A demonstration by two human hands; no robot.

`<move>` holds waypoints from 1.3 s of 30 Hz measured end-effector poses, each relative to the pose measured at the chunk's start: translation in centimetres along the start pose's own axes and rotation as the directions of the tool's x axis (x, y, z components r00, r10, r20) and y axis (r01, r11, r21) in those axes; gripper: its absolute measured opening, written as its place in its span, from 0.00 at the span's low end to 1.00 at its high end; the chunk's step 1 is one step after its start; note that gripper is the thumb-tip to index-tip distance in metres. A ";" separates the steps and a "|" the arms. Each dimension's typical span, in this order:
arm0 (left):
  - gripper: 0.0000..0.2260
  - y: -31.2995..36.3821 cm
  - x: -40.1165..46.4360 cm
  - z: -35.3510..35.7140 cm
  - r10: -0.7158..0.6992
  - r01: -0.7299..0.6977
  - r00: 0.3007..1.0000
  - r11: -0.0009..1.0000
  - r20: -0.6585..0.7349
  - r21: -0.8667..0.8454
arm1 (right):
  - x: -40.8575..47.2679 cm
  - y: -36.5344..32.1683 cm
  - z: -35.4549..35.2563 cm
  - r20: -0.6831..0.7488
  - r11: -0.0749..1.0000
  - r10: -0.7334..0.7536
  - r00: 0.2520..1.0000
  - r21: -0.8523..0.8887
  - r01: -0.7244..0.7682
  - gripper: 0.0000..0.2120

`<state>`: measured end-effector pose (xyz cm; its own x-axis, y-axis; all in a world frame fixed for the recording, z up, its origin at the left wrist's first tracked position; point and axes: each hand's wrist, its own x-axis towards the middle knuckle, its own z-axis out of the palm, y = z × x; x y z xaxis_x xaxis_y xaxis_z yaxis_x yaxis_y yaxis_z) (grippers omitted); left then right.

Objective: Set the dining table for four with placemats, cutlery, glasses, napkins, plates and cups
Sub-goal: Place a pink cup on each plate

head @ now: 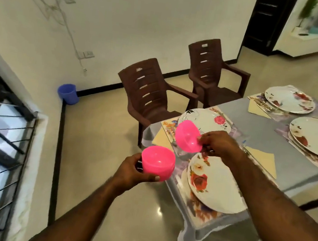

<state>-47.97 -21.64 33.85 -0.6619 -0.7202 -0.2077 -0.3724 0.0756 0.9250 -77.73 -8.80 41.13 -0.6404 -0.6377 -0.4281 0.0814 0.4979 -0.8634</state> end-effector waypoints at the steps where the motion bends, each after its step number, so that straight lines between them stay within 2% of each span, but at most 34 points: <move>1: 0.43 0.8 1.7 1.0 -0.004 0.004 1.000 1.000 0.009 0.017 | 1.7 0.5 -1.7 -0.054 1.000 0.027 0.998 0.008 -0.027 0.04; 4: 0.42 2.7 6.3 4.0 0.000 -0.002 0.999 0.999 0.050 0.049 | 6.5 2.9 -5.8 -0.228 0.990 0.138 0.964 0.049 -0.130 0.07; 7: 0.44 4.1 10.0 6.6 0.004 -0.009 0.996 0.998 0.086 0.064 | 10.1 6.6 -8.8 -0.341 0.970 0.241 0.909 0.115 -0.214 0.09; 12: 0.48 5.3 14.4 9.2 -0.038 0.023 0.988 0.994 0.149 0.103 | 14.0 13.1 -10.2 -0.410 0.900 0.435 0.802 0.175 -0.399 0.08; 16: 0.50 5.5 17.2 9.9 -0.078 0.056 0.984 0.989 0.157 0.136 | 19.0 19.2 -10.5 -0.416 0.844 0.494 0.763 0.019 -0.536 0.09; 18: 0.49 5.5 18.1 10.0 -0.088 0.067 0.985 0.988 0.151 0.141 | 18.8 19.0 -10.4 -0.450 0.795 0.516 0.729 -0.064 -0.603 0.07; 21: 0.43 5.5 19.2 10.2 -0.088 0.066 0.985 0.988 0.150 0.141 | 16.6 15.8 -10.5 -0.407 0.749 0.526 0.746 -0.194 -0.634 0.03; 23: 0.42 5.6 19.7 10.3 -0.091 0.069 0.983 0.987 0.157 0.143 | 16.7 15.8 -11.0 -0.378 0.745 0.518 0.767 -0.242 -0.622 0.03; 25: 0.41 5.8 20.2 10.5 -0.094 0.070 0.981 0.987 0.168 0.144 | 16.8 16.4 -10.9 -0.403 0.798 0.452 0.796 -0.216 -0.563 0.09; 26: 0.41 6.0 20.3 10.6 -0.093 0.069 0.981 0.987 0.172 0.145 | 17.0 16.9 -10.7 -0.422 0.810 0.390 0.818 -0.264 -0.523 0.16; 28: 0.40 6.3 20.7 10.8 -0.095 0.070 0.981 0.986 0.169 0.149 | 17.5 18.1 -10.1 -0.440 0.772 0.143 0.886 -0.510 -0.378 0.34; 30: 0.40 6.5 21.0 11.1 -0.093 0.068 0.982 0.986 0.164 0.152 | 17.6 18.6 -9.4 -0.326 0.650 -0.023 0.945 -0.723 -0.234 0.50; 31: 0.41 6.6 21.2 11.2 -0.092 0.066 0.982 0.986 0.164 0.155 | 17.8 18.8 -9.2 -0.261 0.609 -0.049 0.964 -0.773 -0.178 0.55; 33: 0.42 6.7 21.4 11.4 -0.089 0.061 0.982 0.984 0.166 0.169 | 17.5 18.0 -9.0 -0.188 0.592 -0.047 0.981 -0.797 -0.124 0.58; 39: 0.49 6.6 21.6 11.9 -0.086 0.054 0.981 0.981 0.172 0.186 | 18.1 18.0 -10.2 -0.126 0.516 -0.015 0.992 -0.850 -0.101 0.56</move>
<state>-72.40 -28.48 31.67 -0.7292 -0.5948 -0.3384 -0.5219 0.1636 0.8372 -95.64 -5.32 20.56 -0.7329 -0.5654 -0.3784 -0.5429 0.8212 -0.1757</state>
